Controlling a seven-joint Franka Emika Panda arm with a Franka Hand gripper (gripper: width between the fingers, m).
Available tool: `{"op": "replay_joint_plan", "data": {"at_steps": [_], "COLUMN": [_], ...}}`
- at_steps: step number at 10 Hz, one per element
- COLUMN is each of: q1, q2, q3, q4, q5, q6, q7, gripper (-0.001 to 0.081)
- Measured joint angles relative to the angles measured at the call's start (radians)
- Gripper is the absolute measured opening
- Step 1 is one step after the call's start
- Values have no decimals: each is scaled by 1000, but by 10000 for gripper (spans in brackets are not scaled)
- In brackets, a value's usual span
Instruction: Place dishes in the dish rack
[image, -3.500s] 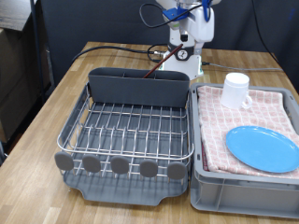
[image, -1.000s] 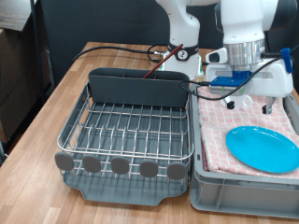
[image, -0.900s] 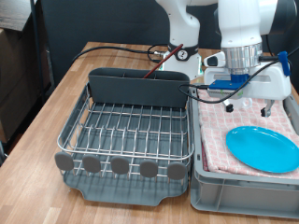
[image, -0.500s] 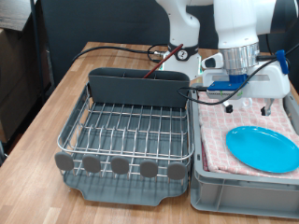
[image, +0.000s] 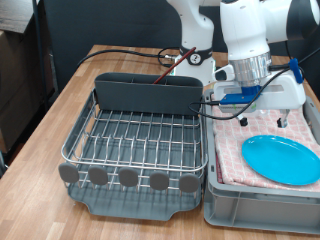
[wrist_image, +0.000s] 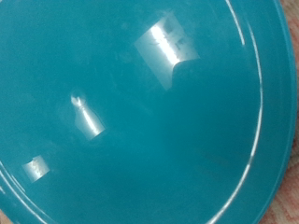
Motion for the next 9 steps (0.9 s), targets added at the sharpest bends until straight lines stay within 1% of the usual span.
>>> {"op": "replay_joint_plan", "data": {"at_steps": [4,7,9], "q1": [-1,-17,-36], "q2": [57,98,115], "q3": [7,28,53], "q4": [16,44,67], "q5": [78,187,283], "q6": [53,70,73], "q7": [-42,-146,-255], "gripper": [803,803,803]}}
